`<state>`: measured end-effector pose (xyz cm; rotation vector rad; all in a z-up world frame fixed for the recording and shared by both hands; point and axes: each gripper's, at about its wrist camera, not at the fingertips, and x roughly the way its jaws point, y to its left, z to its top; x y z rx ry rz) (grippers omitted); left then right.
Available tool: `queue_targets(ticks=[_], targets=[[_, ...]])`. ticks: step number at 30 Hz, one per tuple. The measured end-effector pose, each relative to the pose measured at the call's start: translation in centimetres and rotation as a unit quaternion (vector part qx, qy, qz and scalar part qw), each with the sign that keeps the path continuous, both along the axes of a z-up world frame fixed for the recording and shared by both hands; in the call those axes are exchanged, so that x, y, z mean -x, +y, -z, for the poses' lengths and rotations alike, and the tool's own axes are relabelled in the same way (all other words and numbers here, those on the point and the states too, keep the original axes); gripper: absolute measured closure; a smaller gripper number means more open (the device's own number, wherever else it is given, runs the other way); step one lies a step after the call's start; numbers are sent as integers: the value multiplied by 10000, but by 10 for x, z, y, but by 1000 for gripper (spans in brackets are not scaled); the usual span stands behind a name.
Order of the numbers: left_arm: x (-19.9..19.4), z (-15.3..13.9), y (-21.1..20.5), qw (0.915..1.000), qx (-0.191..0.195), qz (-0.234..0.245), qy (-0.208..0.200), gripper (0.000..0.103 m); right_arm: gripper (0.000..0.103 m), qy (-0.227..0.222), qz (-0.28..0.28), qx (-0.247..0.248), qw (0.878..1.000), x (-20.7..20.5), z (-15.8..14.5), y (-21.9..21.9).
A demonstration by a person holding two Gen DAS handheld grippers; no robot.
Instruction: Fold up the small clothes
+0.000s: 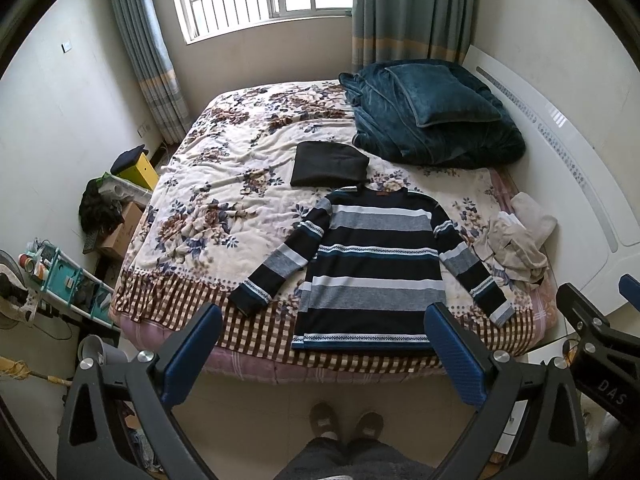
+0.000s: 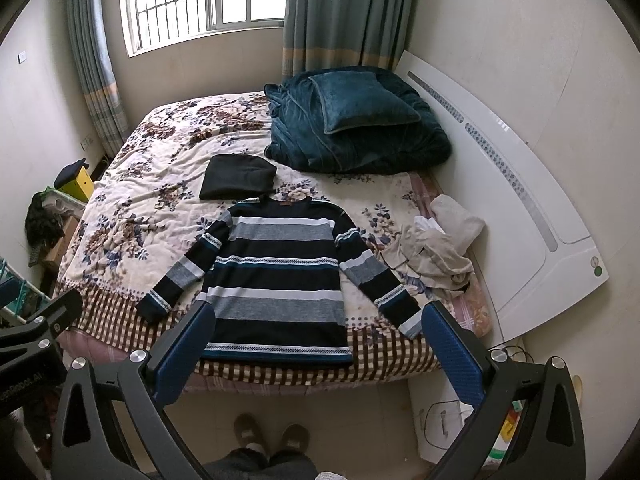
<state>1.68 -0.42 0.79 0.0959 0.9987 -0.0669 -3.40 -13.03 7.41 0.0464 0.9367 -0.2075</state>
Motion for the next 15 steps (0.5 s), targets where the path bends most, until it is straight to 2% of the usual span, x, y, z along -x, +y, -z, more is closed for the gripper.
queue_targets(ticks=[15], targets=[[-1, -2, 0, 10000, 7, 1, -24, 0, 0, 6, -18, 14, 10000, -3, -2, 0]])
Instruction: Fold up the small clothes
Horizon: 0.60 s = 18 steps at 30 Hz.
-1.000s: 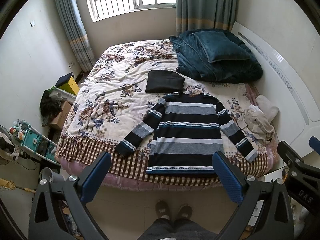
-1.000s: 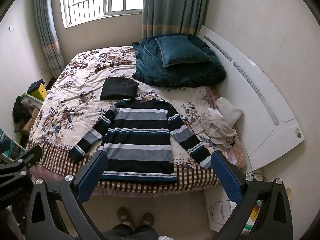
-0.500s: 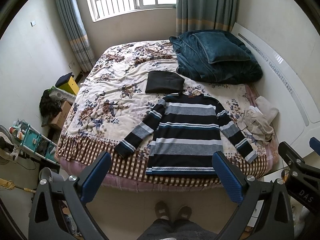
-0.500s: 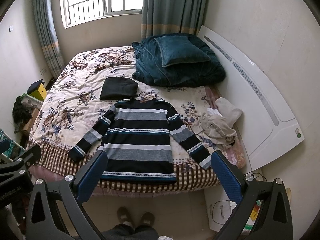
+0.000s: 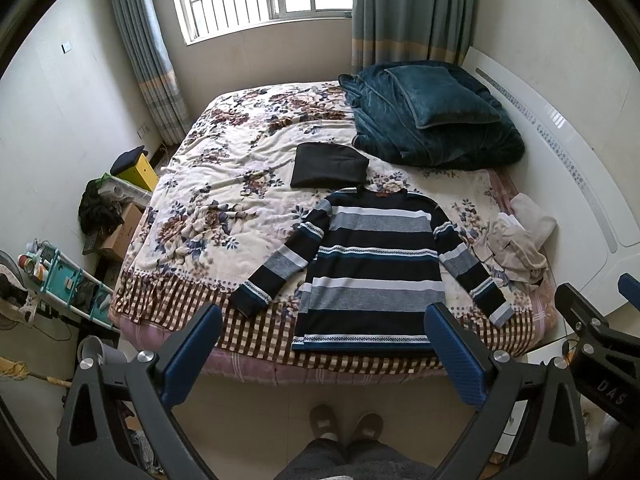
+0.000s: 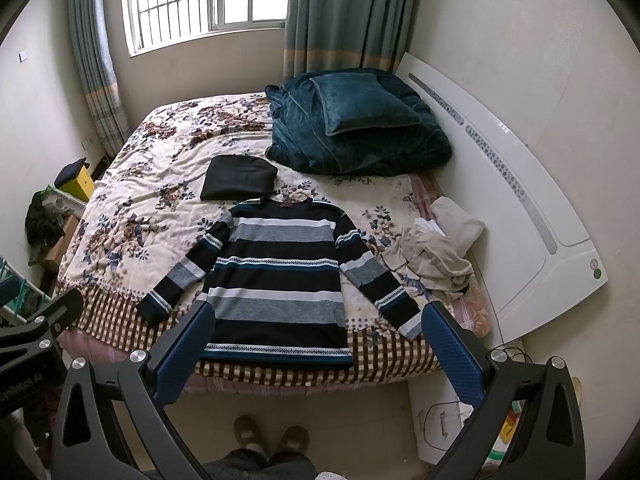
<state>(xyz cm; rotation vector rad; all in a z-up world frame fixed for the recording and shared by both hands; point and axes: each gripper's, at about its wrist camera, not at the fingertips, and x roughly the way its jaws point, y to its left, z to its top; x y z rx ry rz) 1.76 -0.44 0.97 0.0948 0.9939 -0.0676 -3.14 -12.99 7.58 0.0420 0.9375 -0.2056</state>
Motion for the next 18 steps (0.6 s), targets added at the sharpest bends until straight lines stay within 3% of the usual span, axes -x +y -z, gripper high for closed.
queue_targets(ticks=[18], targets=[[-5, -5, 3, 10000, 12, 15, -27, 0, 0, -30, 23, -31, 10000, -3, -4, 3]])
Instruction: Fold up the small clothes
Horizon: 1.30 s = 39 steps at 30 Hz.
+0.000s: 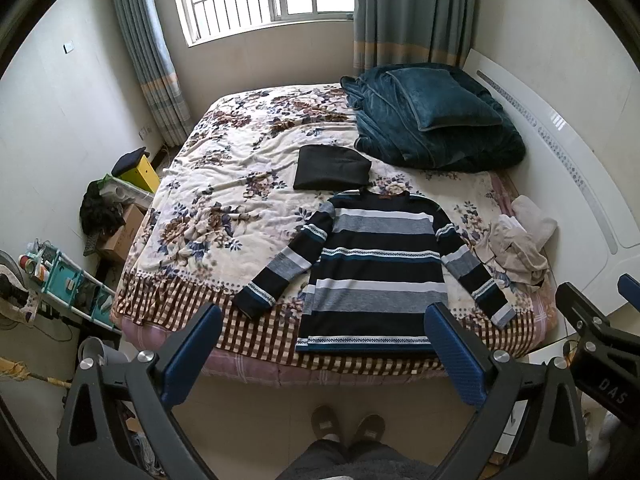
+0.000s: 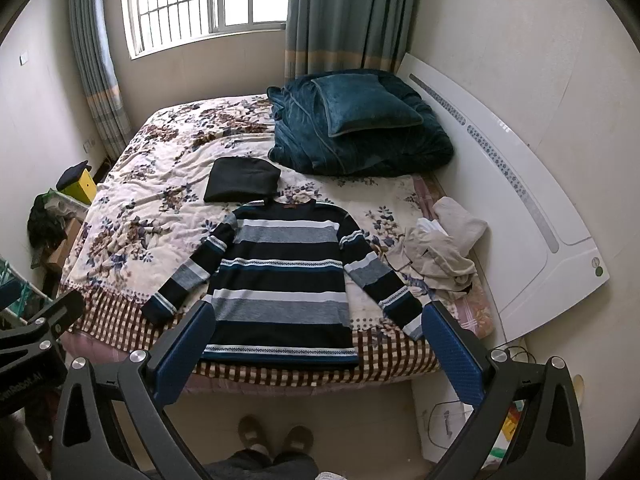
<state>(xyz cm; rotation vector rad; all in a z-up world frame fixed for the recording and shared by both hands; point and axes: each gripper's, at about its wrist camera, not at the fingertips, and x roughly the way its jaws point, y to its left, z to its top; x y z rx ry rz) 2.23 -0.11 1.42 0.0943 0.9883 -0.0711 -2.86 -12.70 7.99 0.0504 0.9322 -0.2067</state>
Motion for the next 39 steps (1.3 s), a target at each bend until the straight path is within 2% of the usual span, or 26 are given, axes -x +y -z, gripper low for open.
queue_targets(ticks=[8, 12, 15, 17, 20, 22, 28, 31, 34, 38, 39], targets=[[-5, -3, 8, 10000, 26, 33, -15, 0, 0, 8, 36, -35, 10000, -2, 0, 6], [-27, 11, 9, 9995, -94, 19, -295, 0, 0, 12, 292, -110, 9995, -6, 7, 15], [-58, 42, 2, 9989, -233, 46, -396, 0, 0, 125, 643, -193, 9977, -19, 35, 3], [-78, 67, -4, 9990, -264, 93, -346, 0, 0, 211, 1018, -157, 9945, -30, 64, -13], [-112, 116, -19, 9992, -383, 129, -17, 0, 0, 565, 1542, -192, 9862, -51, 119, -44], [-134, 152, -33, 9985, -467, 146, 241, 0, 0, 798, 1854, -384, 9787, -62, 155, -72], [-203, 259, -81, 9930, -849, 55, 814, 0, 0, 1415, 2935, -804, 9420, -90, 284, -175], [-230, 308, -101, 9888, -1037, 0, 1072, 0, 0, 1681, 3400, -1110, 9186, -102, 354, -228], [-256, 360, -126, 9836, -1171, -38, 1371, 0, 0, 1884, 3874, -1336, 8925, -113, 426, -281], [-281, 426, -156, 9767, -1355, 76, 1663, 0, 0, 1939, 4592, -1790, 8482, -111, 512, -344], [-286, 442, -162, 9753, -1396, 105, 1710, 0, 0, 1916, 4764, -2018, 8341, -110, 537, -359]])
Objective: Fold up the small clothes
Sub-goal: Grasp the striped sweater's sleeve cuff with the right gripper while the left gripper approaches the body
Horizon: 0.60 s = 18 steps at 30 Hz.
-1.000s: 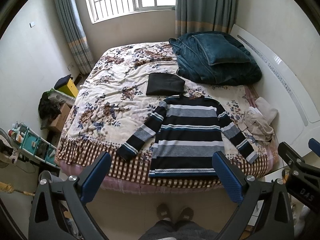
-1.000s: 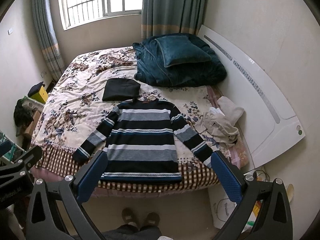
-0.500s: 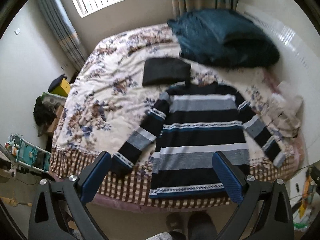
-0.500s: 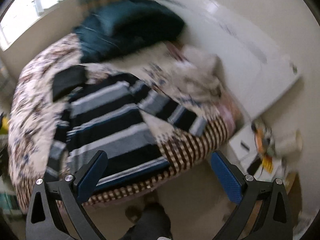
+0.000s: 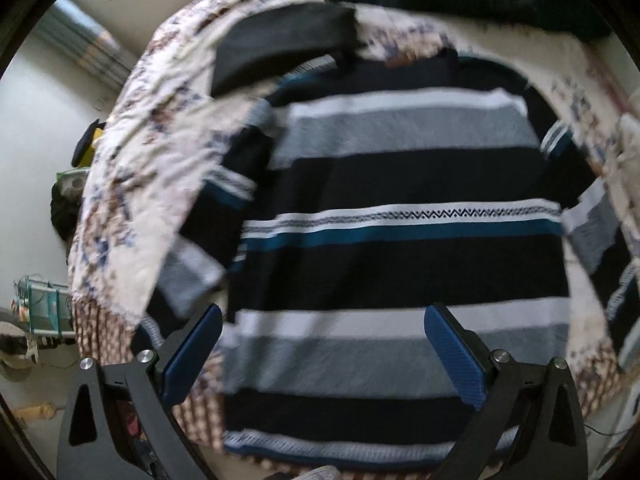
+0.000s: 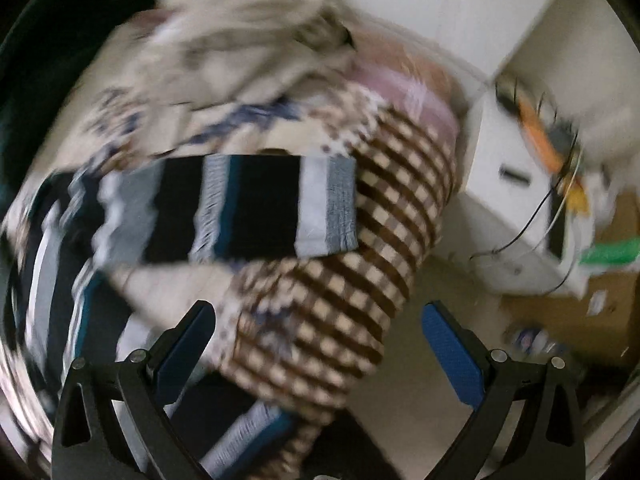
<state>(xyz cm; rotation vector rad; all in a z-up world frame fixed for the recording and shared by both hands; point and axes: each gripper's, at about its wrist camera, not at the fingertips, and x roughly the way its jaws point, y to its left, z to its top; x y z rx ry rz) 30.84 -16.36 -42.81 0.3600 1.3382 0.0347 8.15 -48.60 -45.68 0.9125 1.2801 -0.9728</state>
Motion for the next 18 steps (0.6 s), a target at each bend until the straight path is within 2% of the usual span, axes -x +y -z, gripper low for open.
queue_targets(ticks=[4, 9, 12, 13, 14, 15, 18], targets=[[-22, 58, -19, 9996, -107, 53, 250, 0, 0, -104, 705, -439, 9965, 2, 70, -31], [-46, 106, -25, 9989, -105, -35, 465, 0, 2, -265, 1117, -387, 9926, -12, 134, -55], [-55, 118, -22, 9989, -49, -41, 461, 0, 2, -507, 1418, -192, 9884, -18, 149, -62], [-58, 119, -22, 9990, -34, -39, 450, 0, 5, -464, 1506, -182, 9873, -18, 152, -62], [-60, 119, -20, 9991, -11, -45, 429, 0, 12, -320, 1579, -175, 9868, -17, 152, -62], [-62, 119, -19, 9991, 22, -54, 413, 0, 12, -336, 1714, -131, 9845, -9, 145, -62], [-63, 118, -14, 9990, 157, -66, 410, 0, 12, -810, 2117, -6, 9740, 29, 125, -57]])
